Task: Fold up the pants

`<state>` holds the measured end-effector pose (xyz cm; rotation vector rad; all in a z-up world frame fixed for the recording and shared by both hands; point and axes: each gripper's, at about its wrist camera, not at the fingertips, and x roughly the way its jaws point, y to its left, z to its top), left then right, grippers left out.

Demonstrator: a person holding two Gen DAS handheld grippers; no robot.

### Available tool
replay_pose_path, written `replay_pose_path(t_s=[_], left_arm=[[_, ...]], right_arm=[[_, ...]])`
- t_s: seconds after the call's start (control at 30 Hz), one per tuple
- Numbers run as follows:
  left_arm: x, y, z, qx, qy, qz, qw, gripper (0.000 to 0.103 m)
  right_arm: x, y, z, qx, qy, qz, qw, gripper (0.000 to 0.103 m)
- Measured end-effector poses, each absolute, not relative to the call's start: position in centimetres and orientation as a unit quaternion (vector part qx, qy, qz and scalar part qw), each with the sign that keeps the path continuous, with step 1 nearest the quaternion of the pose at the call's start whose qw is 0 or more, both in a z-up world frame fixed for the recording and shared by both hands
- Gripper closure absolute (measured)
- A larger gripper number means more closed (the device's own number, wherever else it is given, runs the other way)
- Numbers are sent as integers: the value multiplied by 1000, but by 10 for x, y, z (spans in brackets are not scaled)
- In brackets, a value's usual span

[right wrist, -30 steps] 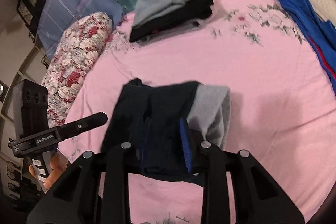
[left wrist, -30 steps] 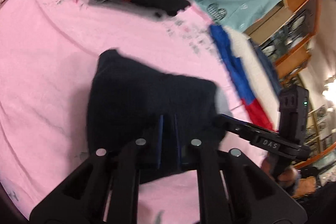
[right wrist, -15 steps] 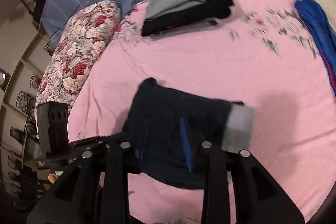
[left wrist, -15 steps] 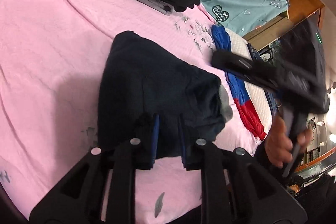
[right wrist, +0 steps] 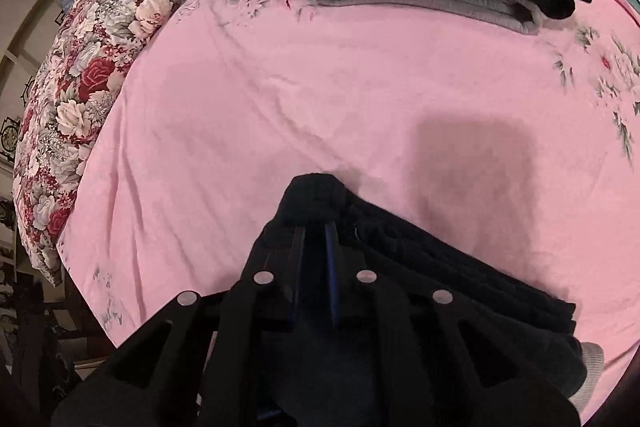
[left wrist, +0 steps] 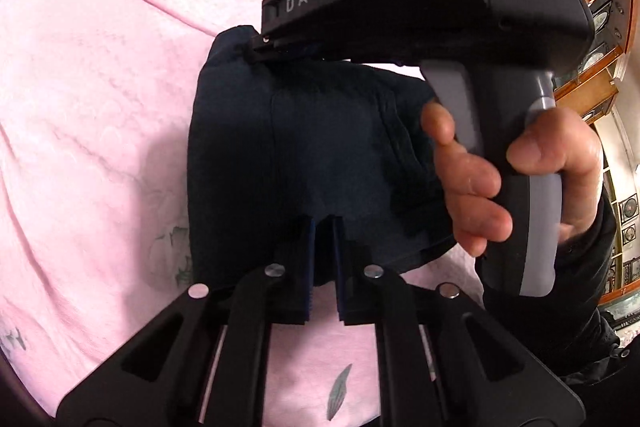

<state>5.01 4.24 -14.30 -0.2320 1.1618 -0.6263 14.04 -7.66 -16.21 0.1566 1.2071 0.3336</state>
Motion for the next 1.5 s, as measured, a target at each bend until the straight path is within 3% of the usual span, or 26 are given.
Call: replay_pose_path(t_s=[0.13, 0.2, 0.27, 0.3, 0.33, 0.4, 0.43, 0.5, 0.83, 0.9, 1.23, 1.5], left_arm=[[50, 43, -142, -105, 539, -291, 784, 93], [49, 42, -138, -103, 536, -296, 784, 92], [48, 52, -127, -119, 524, -300, 788, 65], [47, 61, -121, -131, 510, -295, 797, 37], [45, 76, -111, -144, 488, -276, 815, 22], [44, 100, -99, -154, 463, -244, 838, 20], [47, 109, -98, -160, 465, -236, 838, 19], [56, 123, -107, -186, 482, -227, 826, 19], [113, 78, -155, -226, 576, -306, 723, 19], [125, 61, -165, -217, 586, -317, 713, 10], [125, 75, -174, -257, 578, -368, 681, 7], [148, 47, -173, -230, 583, -379, 681, 6]], right_arm=[[146, -76, -162, 78, 566, 157, 805, 93], [143, -77, -155, 88, 563, 165, 805, 88], [134, -81, -139, 115, 557, 186, 802, 68], [127, -86, -128, 128, 549, 193, 803, 65], [120, -91, -117, 133, 539, 196, 809, 60], [97, -111, -89, 137, 502, 197, 831, 44], [79, -130, -77, 139, 479, 187, 846, 27], [49, -162, -68, 141, 443, 153, 872, 11], [-47, -281, -142, 317, 455, 92, 827, 10], [-53, -284, -146, 329, 454, 100, 822, 10], [-2, -259, -187, 341, 516, 144, 773, 10], [20, -252, -195, 374, 480, 214, 764, 9]])
